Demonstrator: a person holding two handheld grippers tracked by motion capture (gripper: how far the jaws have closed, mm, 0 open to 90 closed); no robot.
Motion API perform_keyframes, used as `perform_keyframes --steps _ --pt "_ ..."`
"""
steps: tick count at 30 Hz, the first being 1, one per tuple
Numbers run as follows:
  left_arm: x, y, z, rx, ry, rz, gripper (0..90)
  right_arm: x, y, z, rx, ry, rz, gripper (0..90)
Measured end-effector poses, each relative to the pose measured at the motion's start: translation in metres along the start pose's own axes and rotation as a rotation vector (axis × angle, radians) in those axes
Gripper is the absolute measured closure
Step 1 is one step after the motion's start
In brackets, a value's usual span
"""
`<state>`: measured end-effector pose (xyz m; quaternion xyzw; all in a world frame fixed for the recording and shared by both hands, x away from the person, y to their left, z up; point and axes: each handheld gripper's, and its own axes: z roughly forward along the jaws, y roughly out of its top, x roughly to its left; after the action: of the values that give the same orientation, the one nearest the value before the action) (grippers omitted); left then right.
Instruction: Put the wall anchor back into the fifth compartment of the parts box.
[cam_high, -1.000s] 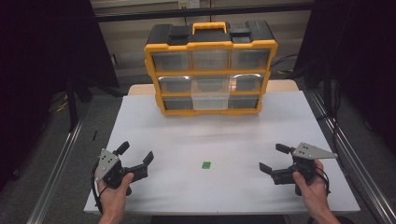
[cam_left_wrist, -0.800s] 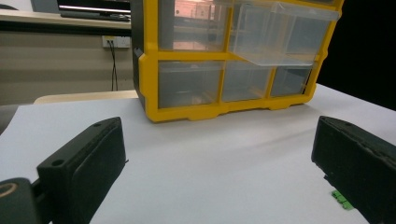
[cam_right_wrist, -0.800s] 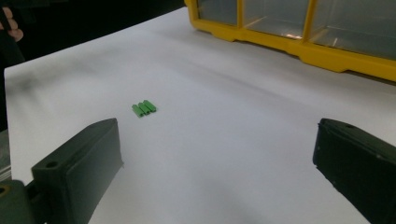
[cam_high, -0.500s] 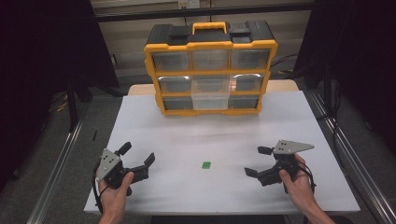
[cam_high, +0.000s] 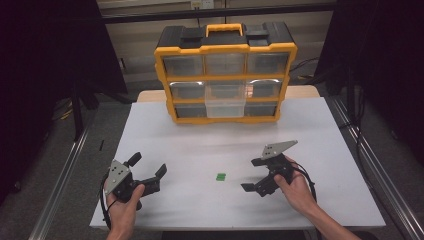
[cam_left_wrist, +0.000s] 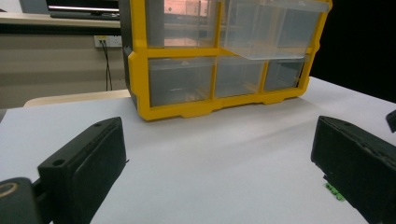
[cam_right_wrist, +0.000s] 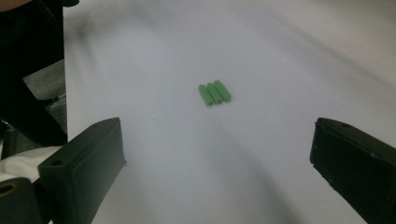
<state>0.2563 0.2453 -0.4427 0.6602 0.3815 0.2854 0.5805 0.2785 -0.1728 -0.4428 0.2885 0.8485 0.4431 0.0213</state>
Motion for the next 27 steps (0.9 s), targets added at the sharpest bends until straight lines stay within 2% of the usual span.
perform_keyframes --steps 3,4,5,6,7,10,11,12,14,16,18,20,21,23,27 --pt "-0.002 0.0 0.001 -0.019 -0.001 -0.02 3.3 -0.002 0.008 0.01 0.02 0.012 -0.006 3.2" --pt "-0.001 0.0 0.0 -0.001 -0.009 0.003 3.3 -0.002 0.01 0.012 0.029 0.015 -0.008 3.3" --pt "-0.001 0.0 -0.001 0.001 -0.007 -0.003 3.3 -0.003 0.013 0.015 0.043 0.03 -0.012 3.6" --pt "-0.001 0.0 -0.001 0.0 -0.011 0.014 3.3 -0.003 0.016 0.02 0.069 0.033 -0.029 3.3" --pt "-0.001 0.001 -0.001 0.001 -0.013 0.016 3.3 -0.003 0.016 0.02 0.069 0.033 -0.029 3.3" --pt "-0.002 0.0 0.001 -0.003 -0.01 0.008 3.3 -0.006 0.019 0.026 0.107 0.084 -0.037 2.8" --pt "-0.002 -0.001 0.0 0.003 -0.01 0.003 3.3 -0.006 0.021 0.029 0.119 0.07 -0.045 3.5" --pt "-0.002 0.0 0.0 0.01 -0.006 0.026 3.3 -0.007 0.024 0.031 0.131 0.055 -0.055 4.0" --pt "-0.002 0.0 0.001 0.002 -0.015 0.019 3.3 -0.009 0.028 0.035 0.146 0.065 -0.069 5.3" --pt "-0.003 0.0 0.001 0.001 -0.012 0.017 3.3 -0.01 0.032 0.04 0.183 0.069 -0.081 7.8" --pt "-0.002 0.0 0.001 0.003 -0.013 0.023 3.3 -0.013 0.037 0.043 0.202 0.092 -0.09 19.2" --pt "-0.002 0.0 0.001 0.002 -0.024 0.011 3.3 -0.015 0.042 0.047 0.224 0.087 -0.12 19.3" --pt "-0.002 0.0 0.001 -0.002 -0.021 0.013 3.3 -0.016 0.045 0.049 0.233 0.087 -0.111 20.3" --pt "-0.002 0.0 0.001 -0.005 -0.022 0.007 3.3 -0.019 0.048 0.054 0.237 0.105 -0.124 24.6" --pt "-0.003 0.0 0.001 0.001 -0.023 0.021 3.3 -0.02 0.054 0.066 0.285 0.131 -0.151 36.4"
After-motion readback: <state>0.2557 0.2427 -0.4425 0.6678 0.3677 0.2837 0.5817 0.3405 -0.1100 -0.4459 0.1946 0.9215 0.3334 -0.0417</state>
